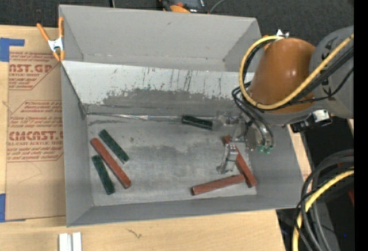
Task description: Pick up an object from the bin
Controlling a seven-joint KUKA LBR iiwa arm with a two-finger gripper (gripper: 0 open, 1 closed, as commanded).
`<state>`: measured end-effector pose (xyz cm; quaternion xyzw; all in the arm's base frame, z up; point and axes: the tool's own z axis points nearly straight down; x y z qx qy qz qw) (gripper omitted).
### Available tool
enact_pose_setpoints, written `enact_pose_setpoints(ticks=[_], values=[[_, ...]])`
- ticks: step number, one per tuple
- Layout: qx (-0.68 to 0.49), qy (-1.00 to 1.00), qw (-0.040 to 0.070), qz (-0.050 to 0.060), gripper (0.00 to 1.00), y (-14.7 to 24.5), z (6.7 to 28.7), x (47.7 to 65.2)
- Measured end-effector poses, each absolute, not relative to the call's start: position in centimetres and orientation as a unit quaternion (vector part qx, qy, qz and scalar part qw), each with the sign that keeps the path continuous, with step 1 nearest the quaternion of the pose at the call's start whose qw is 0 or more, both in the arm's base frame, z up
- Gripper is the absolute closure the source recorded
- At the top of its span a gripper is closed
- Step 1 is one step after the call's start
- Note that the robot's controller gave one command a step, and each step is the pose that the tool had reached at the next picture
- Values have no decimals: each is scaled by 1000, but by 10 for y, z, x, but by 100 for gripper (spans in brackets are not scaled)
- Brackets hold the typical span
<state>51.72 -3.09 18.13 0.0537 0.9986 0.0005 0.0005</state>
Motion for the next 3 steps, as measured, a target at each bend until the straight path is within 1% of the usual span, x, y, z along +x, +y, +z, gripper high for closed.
enact_pose_setpoints(ticks=[1,2,3], values=[[24,1000,-2,0,0,-49,76,478],[23,1000,0,0,100,-49,80,479],[32,999,5,0,100,-51,238,502]])
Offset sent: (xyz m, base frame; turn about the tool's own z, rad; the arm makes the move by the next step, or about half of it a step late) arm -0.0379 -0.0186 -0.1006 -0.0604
